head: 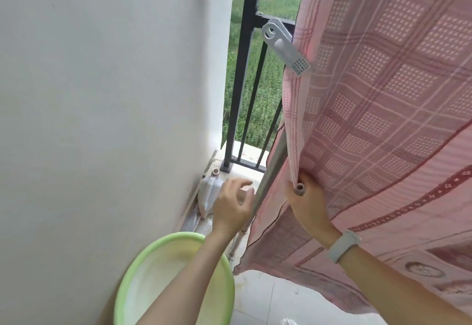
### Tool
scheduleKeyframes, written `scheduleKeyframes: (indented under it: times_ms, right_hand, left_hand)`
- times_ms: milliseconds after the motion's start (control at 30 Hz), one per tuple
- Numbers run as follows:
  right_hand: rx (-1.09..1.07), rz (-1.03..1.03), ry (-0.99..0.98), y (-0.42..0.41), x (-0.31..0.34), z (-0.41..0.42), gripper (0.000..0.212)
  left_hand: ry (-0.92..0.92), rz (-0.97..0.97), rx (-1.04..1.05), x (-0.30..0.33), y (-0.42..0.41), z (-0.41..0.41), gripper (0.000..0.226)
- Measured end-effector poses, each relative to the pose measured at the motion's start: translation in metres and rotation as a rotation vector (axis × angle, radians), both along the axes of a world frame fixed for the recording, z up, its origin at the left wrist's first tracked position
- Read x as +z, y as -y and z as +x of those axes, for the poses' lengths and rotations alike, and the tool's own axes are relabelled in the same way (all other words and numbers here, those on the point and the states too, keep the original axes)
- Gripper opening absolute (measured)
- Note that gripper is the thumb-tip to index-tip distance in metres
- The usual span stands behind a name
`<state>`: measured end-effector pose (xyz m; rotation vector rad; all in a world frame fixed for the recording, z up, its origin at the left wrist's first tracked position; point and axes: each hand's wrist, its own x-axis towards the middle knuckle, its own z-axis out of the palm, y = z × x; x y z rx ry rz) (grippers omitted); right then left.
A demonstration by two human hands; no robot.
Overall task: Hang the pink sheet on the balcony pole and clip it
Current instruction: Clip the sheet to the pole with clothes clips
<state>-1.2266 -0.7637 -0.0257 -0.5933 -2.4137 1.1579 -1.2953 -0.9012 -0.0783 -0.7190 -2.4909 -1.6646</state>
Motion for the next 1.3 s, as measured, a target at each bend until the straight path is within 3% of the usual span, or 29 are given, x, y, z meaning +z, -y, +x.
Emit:
scheduleKeyframes:
  times_ms: [67,167,233,300,367,567,700,833,933,1167,1300]
  right_hand:
    - [-0.010,-0.020,0.007,-0.004,-0.002,0.006,0.011]
    - [-0.017,-0.029,0.015,-0.005,0.000,0.011,0.010]
    - [-0.024,-0.017,0.011,-0.002,0.003,0.013,0.011]
    - [-0.025,-0.008,0.016,0.000,0.004,0.015,0.017]
    - [-0.017,-0.016,0.029,0.002,0.004,0.017,0.014]
    - [0.056,0.032,-0.001,0.020,0.004,0.018,0.016]
    - [0.051,0.136,-0.060,0.034,0.003,0.008,0.028]
    - [0.023,0.191,0.050,0.029,-0.010,0.003,0.015]
    - [0.040,0.306,0.104,0.026,-0.016,0.005,0.008]
    - [0.249,0.548,0.204,0.012,-0.023,0.009,0.042]
    - [0.383,0.520,0.317,0.001,-0.023,0.008,0.055]
  left_hand:
    - [0.256,0.092,-0.049,0.011,-0.011,-0.017,0.024]
    - [0.548,0.248,-0.346,0.030,-0.036,-0.033,0.035]
    - [0.709,0.356,-0.517,0.034,-0.046,-0.037,0.032]
    - [0.832,0.395,-0.552,0.030,-0.050,-0.042,0.031]
    - [0.810,0.374,-0.447,0.029,-0.049,-0.045,0.031]
    - [0.362,0.200,-0.161,0.033,-0.040,-0.051,0.030]
    - [0.264,0.343,-0.094,0.046,-0.030,-0.059,0.030]
    - [0.328,0.341,-0.199,0.041,-0.030,-0.057,0.030]
    - [0.453,0.312,-0.298,0.022,-0.029,-0.044,0.047]
    - [0.768,0.485,-0.507,0.014,-0.014,-0.034,0.043]
    - [0.692,0.370,-0.458,0.005,-0.002,-0.027,0.040]
